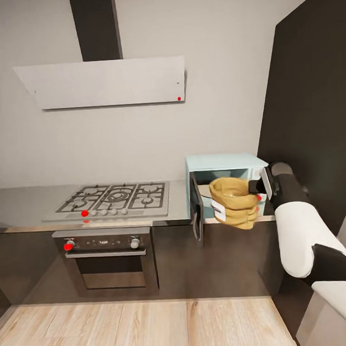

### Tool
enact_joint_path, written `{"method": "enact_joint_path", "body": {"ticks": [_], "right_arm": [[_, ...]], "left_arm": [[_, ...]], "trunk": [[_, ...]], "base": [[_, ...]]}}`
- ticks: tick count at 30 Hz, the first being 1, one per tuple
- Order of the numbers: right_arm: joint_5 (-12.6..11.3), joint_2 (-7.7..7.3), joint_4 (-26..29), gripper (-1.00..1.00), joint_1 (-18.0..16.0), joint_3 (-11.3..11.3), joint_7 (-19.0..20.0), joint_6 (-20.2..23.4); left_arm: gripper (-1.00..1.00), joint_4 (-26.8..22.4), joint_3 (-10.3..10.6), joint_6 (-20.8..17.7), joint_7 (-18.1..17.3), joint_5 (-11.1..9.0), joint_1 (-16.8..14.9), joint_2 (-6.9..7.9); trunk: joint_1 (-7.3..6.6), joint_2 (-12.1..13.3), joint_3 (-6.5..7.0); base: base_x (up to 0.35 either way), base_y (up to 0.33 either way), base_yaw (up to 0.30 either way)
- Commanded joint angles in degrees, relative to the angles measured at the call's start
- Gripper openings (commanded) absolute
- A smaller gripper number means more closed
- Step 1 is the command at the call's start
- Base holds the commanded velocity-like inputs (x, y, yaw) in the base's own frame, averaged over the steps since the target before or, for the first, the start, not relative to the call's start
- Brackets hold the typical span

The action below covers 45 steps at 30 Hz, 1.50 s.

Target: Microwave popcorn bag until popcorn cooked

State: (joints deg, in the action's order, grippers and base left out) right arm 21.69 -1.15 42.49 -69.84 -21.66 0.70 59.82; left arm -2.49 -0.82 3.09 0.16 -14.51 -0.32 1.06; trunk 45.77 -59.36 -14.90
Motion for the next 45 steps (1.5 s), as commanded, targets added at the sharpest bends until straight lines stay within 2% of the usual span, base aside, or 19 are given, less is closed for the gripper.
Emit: {"method": "enact_joint_path", "body": {"ticks": [1, 36, 45], "right_arm": [[0.17, 0.11, 0.1, -1.0, -0.08, -0.17, 0.17, 0.18], [-0.07, 0.27, 0.49, -1.0, -0.16, -0.15, 0.51, 0.18], [-0.07, 0.58, 0.49, -1.0, -0.12, -0.22, 1.48, 0.18]], "left_arm": [[1.0, 0.03, -0.06, 0.16, 0.02, -0.17, -0.03, 0.0], [1.0, 0.03, 0.03, 0.14, 0.02, -0.23, -0.03, 0.0], [1.0, 0.03, 0.07, 0.07, 0.02, -0.26, -0.03, 0.08]], "trunk": [[0.0, -0.05, -0.08], [0.0, -0.05, -0.08], [0.0, -0.05, -0.08]], "base": [[0.0, 0.0, 0.0], [0.001, 0.0, 0.0], [0.213, 0.0, 0.0]]}}
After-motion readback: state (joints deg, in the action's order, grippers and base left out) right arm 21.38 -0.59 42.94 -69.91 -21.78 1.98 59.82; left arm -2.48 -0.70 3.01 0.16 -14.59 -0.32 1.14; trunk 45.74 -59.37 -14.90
